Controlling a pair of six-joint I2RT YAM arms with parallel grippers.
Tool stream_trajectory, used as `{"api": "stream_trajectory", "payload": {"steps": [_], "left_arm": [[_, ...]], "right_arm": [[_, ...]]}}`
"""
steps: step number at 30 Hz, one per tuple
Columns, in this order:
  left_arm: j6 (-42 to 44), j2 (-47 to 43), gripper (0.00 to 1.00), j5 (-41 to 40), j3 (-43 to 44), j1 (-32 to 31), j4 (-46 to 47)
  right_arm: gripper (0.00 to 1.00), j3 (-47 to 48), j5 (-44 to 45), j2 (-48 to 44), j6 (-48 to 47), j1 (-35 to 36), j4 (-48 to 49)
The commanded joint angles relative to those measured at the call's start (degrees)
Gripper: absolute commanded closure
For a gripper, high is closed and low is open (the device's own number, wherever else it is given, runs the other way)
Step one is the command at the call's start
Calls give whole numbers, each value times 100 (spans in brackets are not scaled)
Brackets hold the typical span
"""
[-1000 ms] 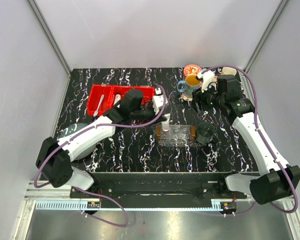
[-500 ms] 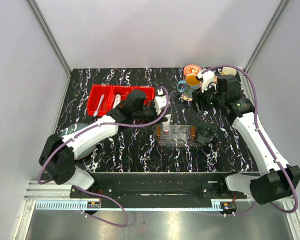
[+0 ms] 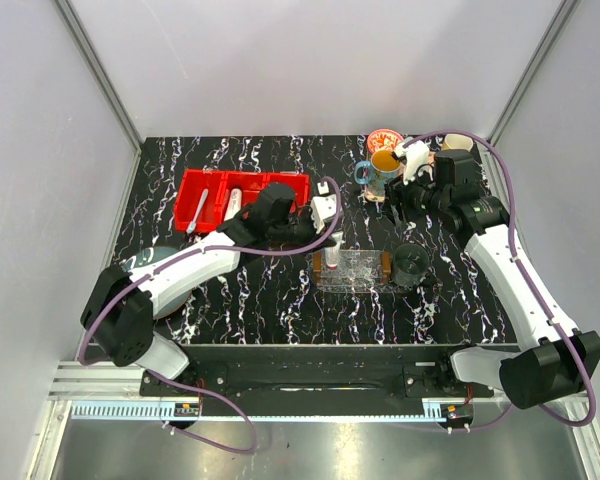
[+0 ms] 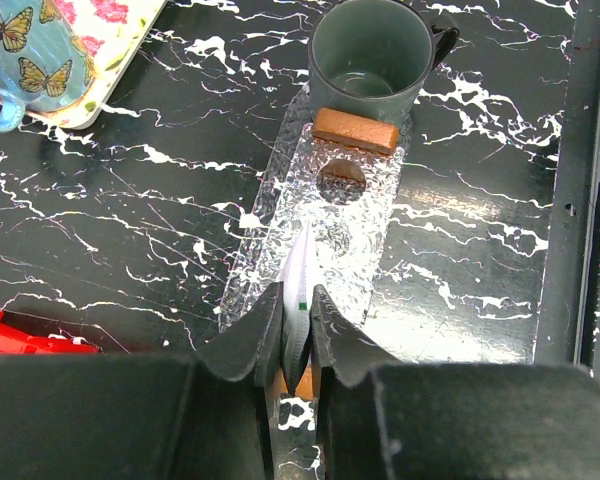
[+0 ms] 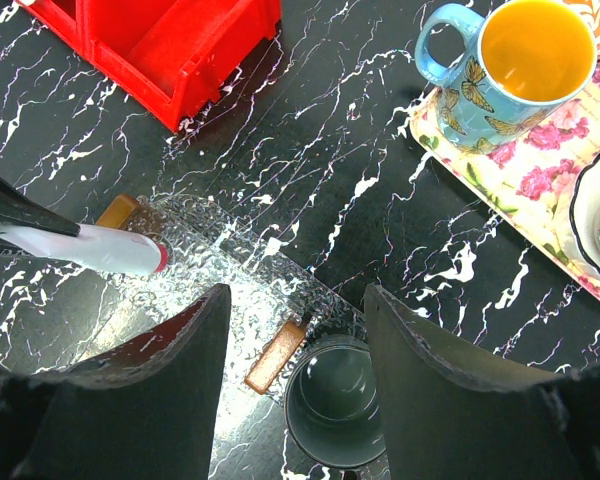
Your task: Prepare toiletry sets of a toothbrush and toothpaste on the tray
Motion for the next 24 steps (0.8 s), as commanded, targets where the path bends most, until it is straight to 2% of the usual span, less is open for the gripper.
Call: {"api": "stream_trajectory", "payload": {"steps": [1, 24], "left_arm": [[64, 35, 100, -38, -9, -32, 644], [126, 238, 100, -56, -36, -67, 662]], "right_arm": [[39, -33, -28, -121, 53, -35, 176], [39, -86, -20, -166, 44, -44, 176]]}}
